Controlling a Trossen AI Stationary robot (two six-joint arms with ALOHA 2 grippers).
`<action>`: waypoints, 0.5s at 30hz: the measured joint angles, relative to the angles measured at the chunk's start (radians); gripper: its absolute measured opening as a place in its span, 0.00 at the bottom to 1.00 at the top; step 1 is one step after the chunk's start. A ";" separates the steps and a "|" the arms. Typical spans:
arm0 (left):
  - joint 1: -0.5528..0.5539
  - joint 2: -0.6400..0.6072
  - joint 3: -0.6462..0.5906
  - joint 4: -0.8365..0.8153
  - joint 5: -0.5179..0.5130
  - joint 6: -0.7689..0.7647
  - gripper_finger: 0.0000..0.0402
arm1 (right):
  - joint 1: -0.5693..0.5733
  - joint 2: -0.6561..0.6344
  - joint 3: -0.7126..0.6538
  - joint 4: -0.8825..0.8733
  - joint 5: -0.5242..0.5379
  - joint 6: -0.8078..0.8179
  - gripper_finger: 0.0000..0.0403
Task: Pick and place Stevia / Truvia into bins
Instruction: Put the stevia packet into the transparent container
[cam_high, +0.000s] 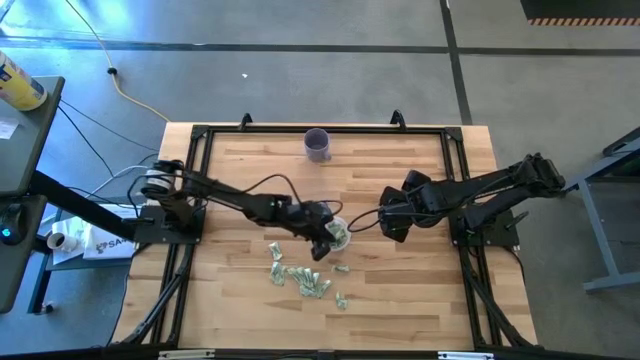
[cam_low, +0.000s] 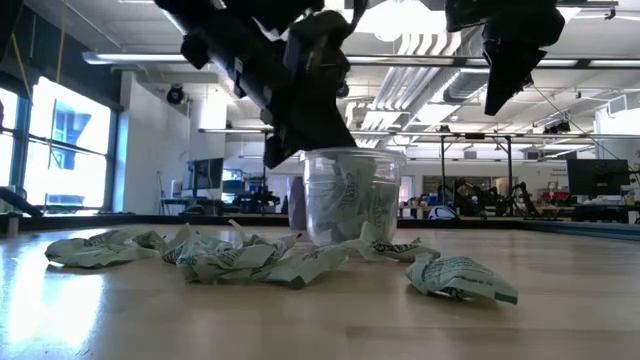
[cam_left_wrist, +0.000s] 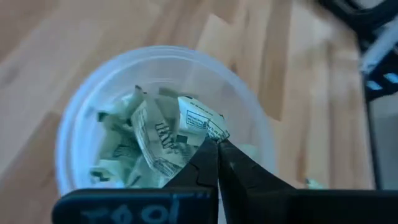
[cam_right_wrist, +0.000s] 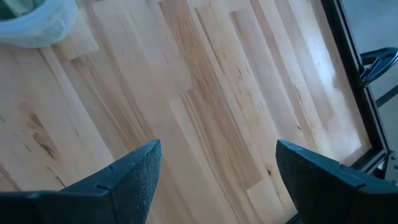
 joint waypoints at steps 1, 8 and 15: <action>0.000 0.011 0.016 -0.025 -0.015 0.006 0.08 | 0.000 0.000 0.000 0.003 0.002 0.001 0.76; 0.000 0.035 0.113 -0.157 -0.130 0.015 0.16 | 0.000 0.000 0.000 0.013 0.001 0.004 0.76; 0.000 0.036 0.189 -0.295 -0.110 0.019 0.39 | 0.000 0.000 0.000 0.014 0.001 0.005 0.76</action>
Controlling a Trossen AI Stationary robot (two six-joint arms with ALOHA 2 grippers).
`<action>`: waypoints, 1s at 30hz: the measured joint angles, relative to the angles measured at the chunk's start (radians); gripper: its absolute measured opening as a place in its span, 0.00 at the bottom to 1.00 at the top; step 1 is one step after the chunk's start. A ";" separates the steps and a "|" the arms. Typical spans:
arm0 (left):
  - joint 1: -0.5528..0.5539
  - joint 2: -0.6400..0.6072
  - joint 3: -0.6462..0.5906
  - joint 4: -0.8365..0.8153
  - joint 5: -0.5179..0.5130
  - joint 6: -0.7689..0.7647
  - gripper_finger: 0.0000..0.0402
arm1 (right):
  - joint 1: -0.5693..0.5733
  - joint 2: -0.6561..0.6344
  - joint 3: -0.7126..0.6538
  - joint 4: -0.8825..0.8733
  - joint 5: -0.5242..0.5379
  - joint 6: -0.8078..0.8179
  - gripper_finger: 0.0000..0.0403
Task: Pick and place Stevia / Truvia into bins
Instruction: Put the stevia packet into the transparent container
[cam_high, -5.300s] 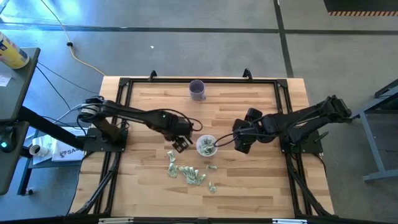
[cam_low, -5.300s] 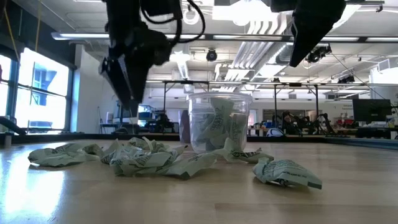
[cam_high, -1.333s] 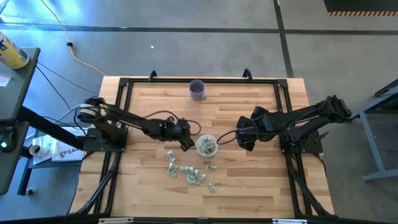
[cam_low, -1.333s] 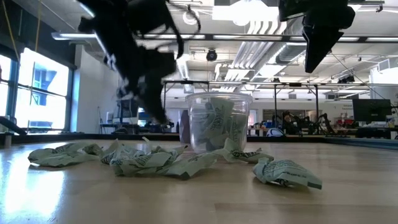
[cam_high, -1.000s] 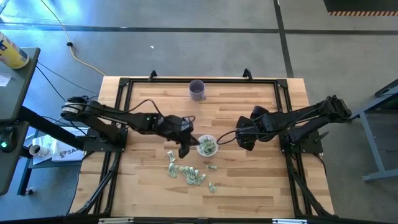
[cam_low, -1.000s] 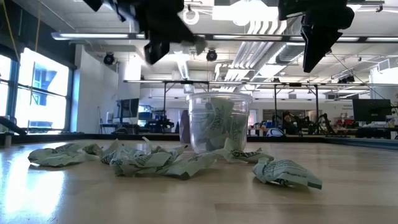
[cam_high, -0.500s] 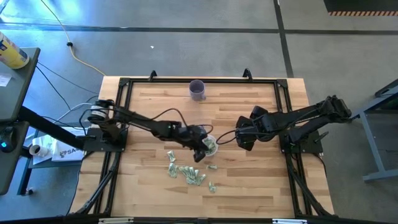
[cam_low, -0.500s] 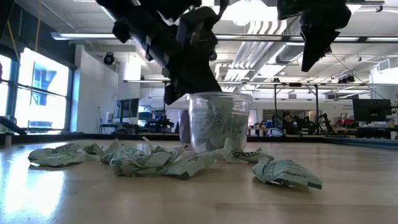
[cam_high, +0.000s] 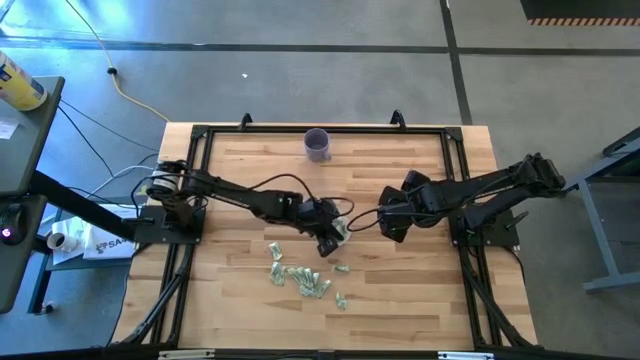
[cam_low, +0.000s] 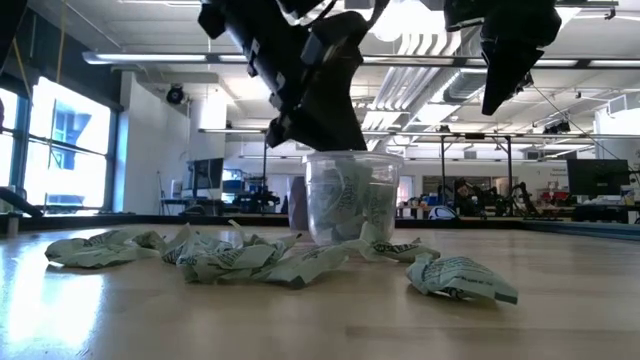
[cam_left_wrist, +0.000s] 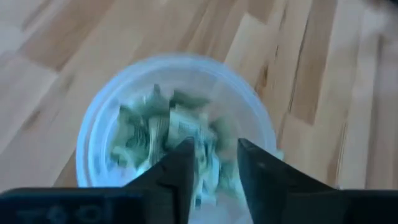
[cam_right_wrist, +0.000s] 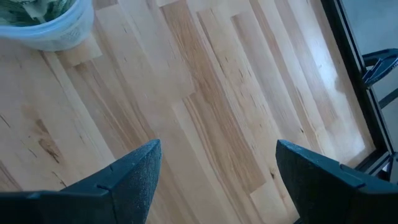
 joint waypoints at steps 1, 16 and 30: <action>0.000 -0.001 0.016 -0.035 0.008 0.000 0.41 | 0.000 0.000 0.000 0.000 0.000 0.000 0.76; -0.184 -0.143 -0.028 -0.617 -0.130 -0.239 0.43 | 0.077 0.066 0.000 0.194 -0.067 -0.155 0.76; -0.257 -0.185 -0.287 -0.413 -0.044 -1.211 0.42 | 0.034 0.159 0.000 0.186 -0.067 -0.161 0.76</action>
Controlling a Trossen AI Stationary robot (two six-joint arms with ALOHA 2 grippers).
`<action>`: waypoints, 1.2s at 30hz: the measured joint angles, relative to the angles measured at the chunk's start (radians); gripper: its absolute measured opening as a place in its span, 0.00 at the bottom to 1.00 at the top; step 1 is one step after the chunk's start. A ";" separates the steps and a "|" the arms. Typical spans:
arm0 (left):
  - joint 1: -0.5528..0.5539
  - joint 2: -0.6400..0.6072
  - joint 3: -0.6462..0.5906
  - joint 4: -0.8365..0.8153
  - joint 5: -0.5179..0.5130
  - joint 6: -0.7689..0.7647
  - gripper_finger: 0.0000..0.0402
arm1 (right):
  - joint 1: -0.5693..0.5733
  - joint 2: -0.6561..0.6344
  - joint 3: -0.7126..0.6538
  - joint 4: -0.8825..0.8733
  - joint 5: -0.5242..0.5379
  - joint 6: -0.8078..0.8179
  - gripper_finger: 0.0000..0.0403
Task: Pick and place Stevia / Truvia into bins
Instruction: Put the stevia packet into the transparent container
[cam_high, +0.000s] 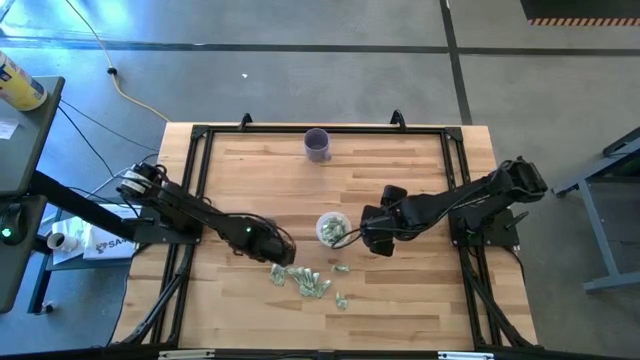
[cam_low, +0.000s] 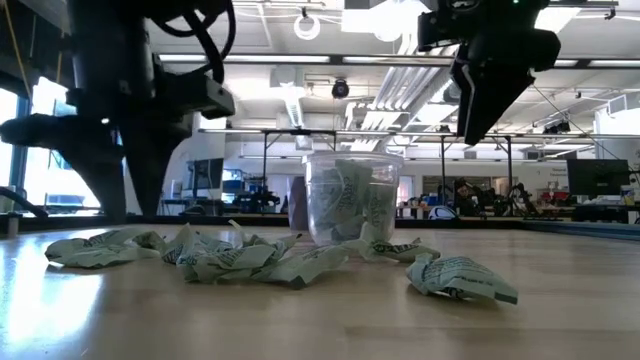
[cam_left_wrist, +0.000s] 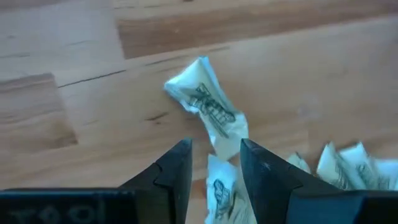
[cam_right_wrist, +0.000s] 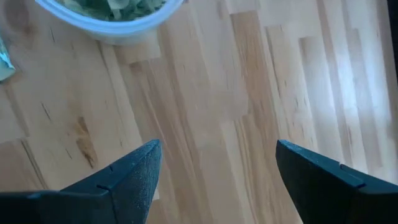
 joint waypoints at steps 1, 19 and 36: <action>0.001 0.008 -0.001 0.006 -0.002 -0.021 0.42 | -0.003 0.000 0.000 0.001 0.003 0.000 0.76; 0.008 0.127 0.005 0.026 -0.148 0.029 0.30 | -0.011 0.000 0.000 -0.008 0.056 -0.009 0.76; 0.219 -0.050 0.152 0.124 -0.231 0.909 0.05 | 0.007 -0.134 0.000 -0.136 0.237 0.019 0.76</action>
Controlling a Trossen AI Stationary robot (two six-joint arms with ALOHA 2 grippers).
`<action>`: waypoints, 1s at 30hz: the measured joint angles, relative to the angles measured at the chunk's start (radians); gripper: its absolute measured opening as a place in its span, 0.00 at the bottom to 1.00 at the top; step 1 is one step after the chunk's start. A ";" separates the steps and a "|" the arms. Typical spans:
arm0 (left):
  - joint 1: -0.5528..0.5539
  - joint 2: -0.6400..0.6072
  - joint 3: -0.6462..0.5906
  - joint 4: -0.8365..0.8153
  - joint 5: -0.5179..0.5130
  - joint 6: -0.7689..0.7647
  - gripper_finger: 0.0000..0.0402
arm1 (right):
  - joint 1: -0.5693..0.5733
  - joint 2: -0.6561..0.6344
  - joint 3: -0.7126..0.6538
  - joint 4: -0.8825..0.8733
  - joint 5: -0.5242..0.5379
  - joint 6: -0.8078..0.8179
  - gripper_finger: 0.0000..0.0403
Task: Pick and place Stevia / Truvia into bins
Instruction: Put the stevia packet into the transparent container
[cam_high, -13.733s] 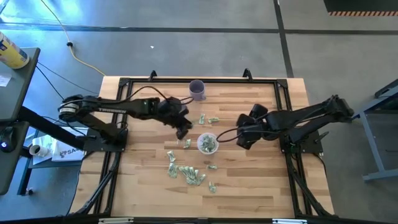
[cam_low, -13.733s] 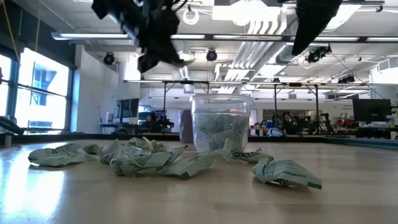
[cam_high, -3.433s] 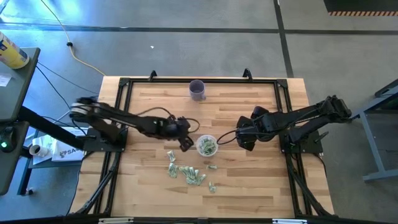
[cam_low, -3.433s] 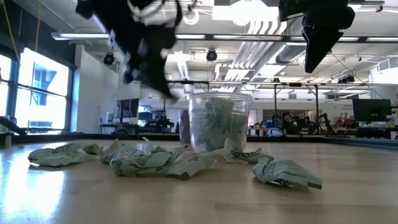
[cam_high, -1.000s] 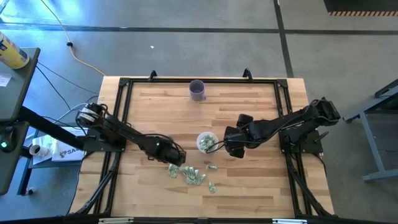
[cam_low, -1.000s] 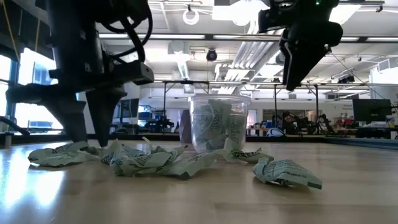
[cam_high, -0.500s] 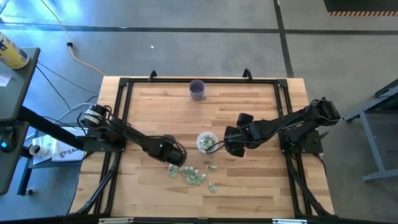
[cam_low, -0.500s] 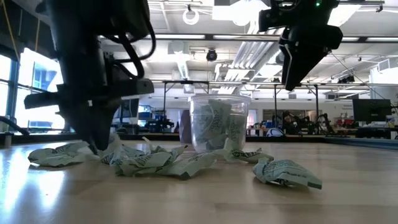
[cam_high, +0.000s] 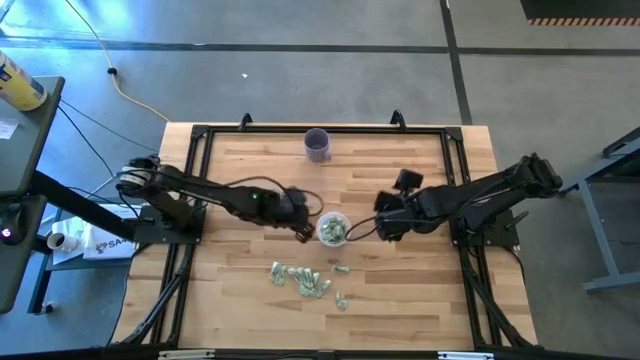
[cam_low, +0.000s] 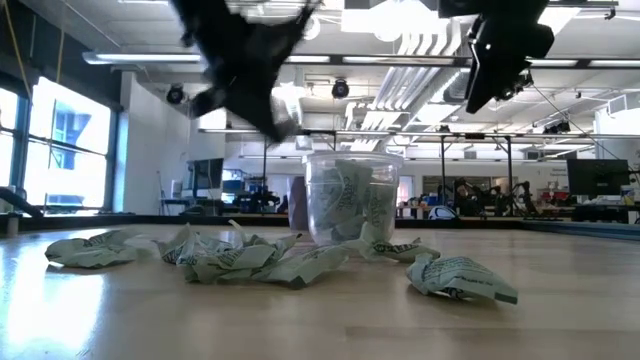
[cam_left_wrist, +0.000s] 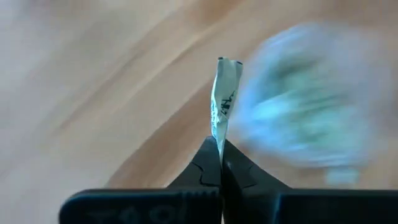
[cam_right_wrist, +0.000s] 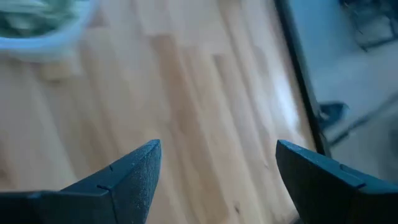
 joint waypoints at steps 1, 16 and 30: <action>0.000 -0.008 0.019 0.046 0.023 0.080 0.05 | -0.004 -0.007 0.000 -0.024 0.003 0.016 0.76; 0.120 0.228 0.102 0.232 0.414 0.397 0.13 | -0.010 -0.011 -0.001 -0.069 -0.002 0.079 0.76; 0.136 0.241 0.272 0.053 0.520 0.246 0.40 | -0.010 -0.011 -0.002 -0.080 -0.004 0.075 0.76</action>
